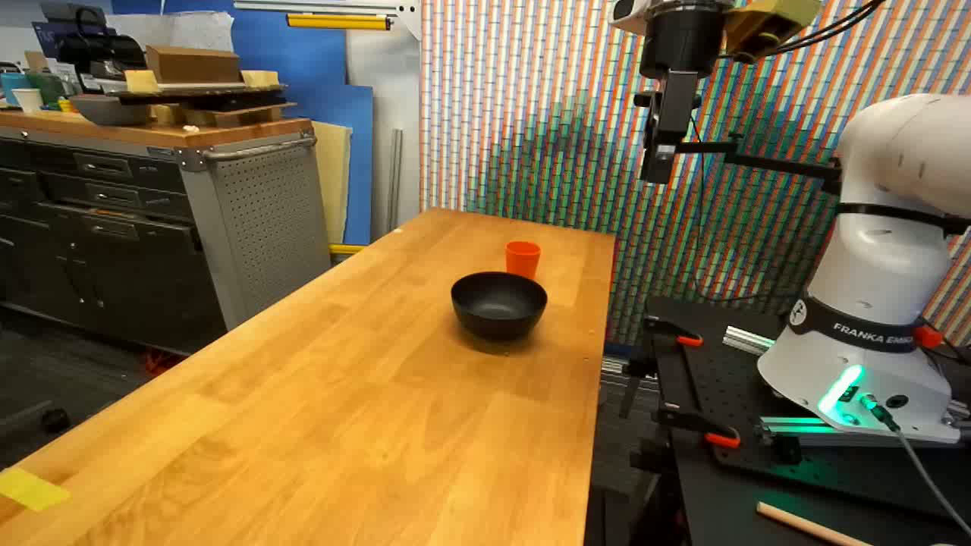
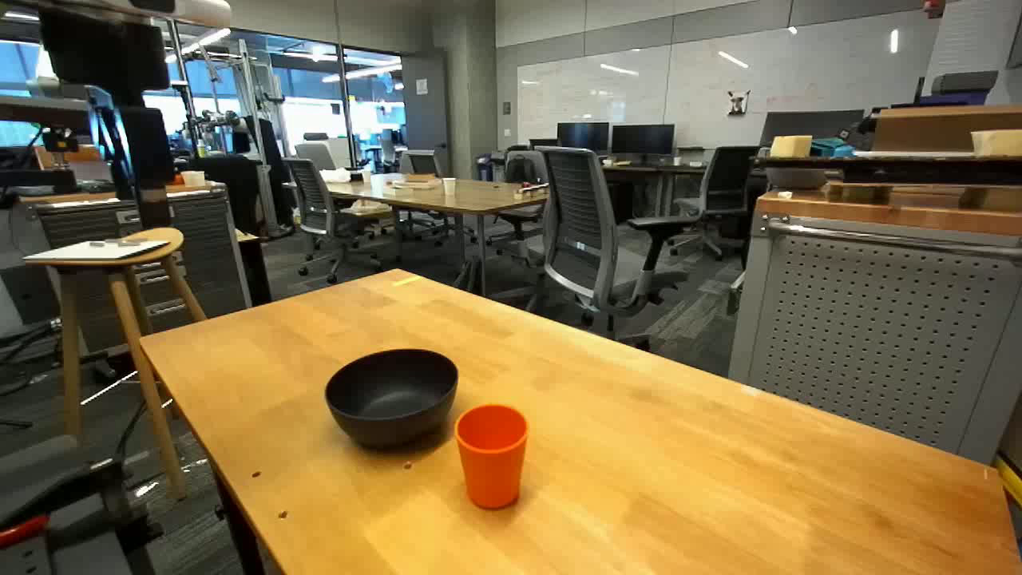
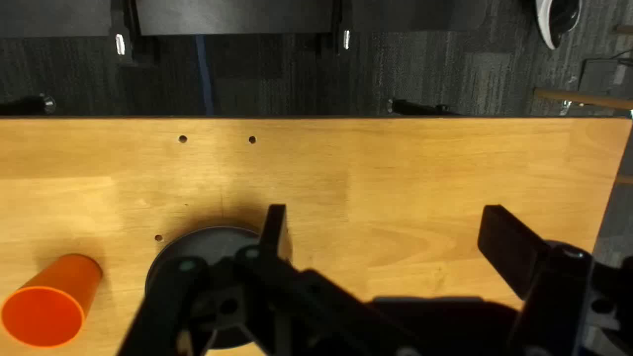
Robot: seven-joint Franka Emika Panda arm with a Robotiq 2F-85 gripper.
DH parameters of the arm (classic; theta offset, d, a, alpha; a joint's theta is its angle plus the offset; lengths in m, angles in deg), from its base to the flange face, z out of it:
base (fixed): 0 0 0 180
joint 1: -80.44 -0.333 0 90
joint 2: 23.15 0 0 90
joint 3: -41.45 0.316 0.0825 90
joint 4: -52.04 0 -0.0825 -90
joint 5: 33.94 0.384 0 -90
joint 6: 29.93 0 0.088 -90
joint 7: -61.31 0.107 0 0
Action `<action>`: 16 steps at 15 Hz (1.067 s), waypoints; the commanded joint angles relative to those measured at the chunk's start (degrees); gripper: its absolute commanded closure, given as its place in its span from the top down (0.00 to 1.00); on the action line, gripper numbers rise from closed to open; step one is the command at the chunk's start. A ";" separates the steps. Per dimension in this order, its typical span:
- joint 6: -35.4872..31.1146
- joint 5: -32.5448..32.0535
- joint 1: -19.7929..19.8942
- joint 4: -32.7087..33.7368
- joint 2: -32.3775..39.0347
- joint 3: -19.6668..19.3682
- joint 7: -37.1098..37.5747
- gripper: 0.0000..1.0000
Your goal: Pick up the cup and put it in the bowl
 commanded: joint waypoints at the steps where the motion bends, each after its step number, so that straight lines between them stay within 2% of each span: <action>1: 0.19 0.36 0.58 0.20 0.00 0.49 -0.35 1.00; 12: 0.17 0.36 0.58 0.29 -0.08 0.48 -0.36 1.00; 16: -14.51 -7.08 5.25 1.62 9.02 3.08 1.90 1.00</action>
